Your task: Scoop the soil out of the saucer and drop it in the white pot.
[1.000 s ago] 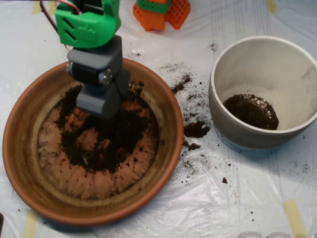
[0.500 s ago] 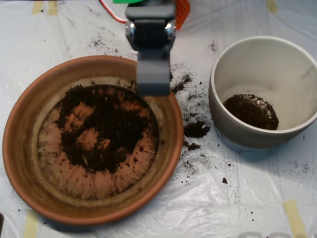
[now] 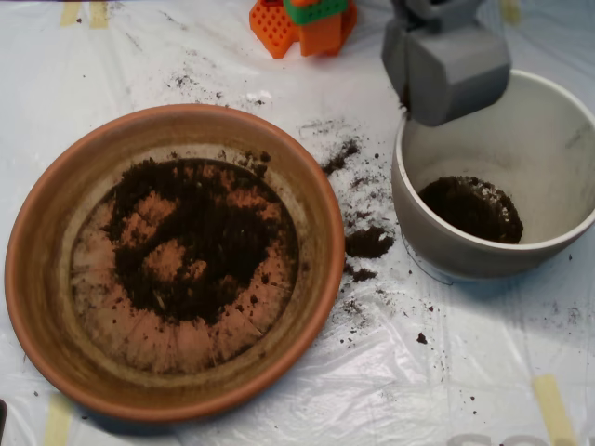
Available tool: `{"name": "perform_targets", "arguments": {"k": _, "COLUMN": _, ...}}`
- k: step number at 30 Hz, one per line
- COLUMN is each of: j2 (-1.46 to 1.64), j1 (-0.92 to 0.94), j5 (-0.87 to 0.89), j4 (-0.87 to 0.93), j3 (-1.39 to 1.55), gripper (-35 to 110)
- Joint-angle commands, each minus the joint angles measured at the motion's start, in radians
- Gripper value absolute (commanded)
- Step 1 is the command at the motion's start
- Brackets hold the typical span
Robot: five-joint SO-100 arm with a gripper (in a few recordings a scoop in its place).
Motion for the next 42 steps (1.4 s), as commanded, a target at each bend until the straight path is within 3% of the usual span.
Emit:
{"name": "perform_targets", "arguments": {"k": 1, "j2": 0.005, "j1": -0.091, "j5": 0.023, "j4": -0.006, "j3": -0.074, "gripper": -1}}
{"name": "perform_targets", "arguments": {"k": 5, "j2": -0.046, "j1": -0.129, "j5": 0.021, "j4": -0.011, "j3": -0.075, "gripper": 1}}
{"name": "perform_targets", "arguments": {"k": 10, "j2": -0.048, "j1": -0.132, "j5": 0.031, "j4": -0.014, "j3": -0.038, "gripper": 31}}
{"name": "perform_targets", "arguments": {"k": 33, "j2": 0.003, "j1": -0.098, "j5": 0.035, "j4": -0.029, "j3": 0.006, "gripper": 30}}
{"name": "perform_targets", "arguments": {"k": 42, "j2": 0.009, "j1": 0.063, "j5": 0.098, "j4": 0.005, "j3": -0.143, "gripper": 31}}
